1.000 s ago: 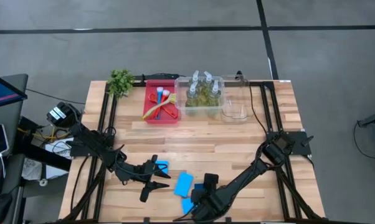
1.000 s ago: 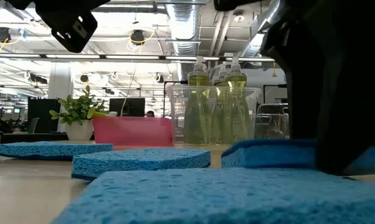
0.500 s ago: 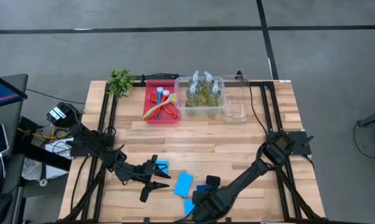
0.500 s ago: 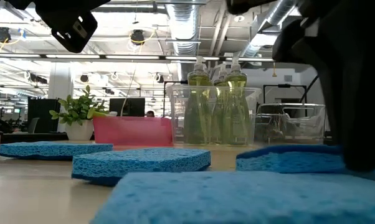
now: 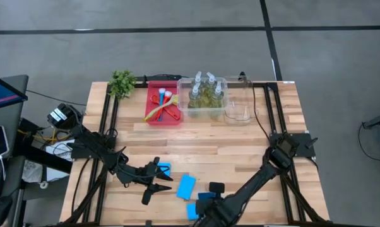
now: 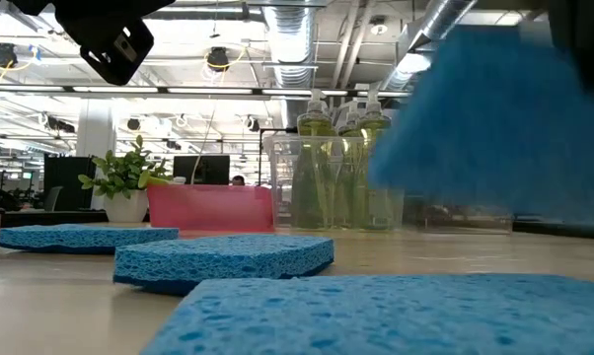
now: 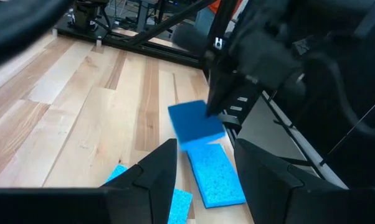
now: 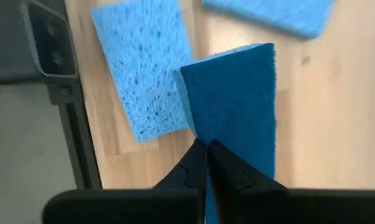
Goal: Pick & Place Kitchen Sink Supplies
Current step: Put the blue dishwashing sponge into the transparent bin
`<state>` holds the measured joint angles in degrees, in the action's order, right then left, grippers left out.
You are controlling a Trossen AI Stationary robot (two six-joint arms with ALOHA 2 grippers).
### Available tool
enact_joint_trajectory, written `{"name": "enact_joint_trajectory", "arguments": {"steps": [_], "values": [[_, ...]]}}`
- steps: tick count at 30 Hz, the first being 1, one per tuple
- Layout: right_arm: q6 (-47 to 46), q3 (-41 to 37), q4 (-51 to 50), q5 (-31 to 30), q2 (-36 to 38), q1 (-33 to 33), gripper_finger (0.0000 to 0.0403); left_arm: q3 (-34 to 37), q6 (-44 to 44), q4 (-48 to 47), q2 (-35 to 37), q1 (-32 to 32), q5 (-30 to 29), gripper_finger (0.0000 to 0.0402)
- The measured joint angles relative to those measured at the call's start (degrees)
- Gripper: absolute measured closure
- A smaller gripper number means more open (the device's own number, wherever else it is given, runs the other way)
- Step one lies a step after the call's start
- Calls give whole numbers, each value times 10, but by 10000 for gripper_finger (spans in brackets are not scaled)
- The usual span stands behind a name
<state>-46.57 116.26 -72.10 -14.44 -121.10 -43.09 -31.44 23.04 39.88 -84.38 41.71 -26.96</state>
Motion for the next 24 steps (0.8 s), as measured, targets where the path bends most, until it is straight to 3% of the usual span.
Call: {"name": "enact_joint_trajectory", "arguments": {"steps": [12,24], "values": [[0,185,-148,-165,0,-32,402,0,0,0,0,0,0,239],[-6,177,-179,-314,96,-29,403,0,0,0,0,0,-11,239]]}}
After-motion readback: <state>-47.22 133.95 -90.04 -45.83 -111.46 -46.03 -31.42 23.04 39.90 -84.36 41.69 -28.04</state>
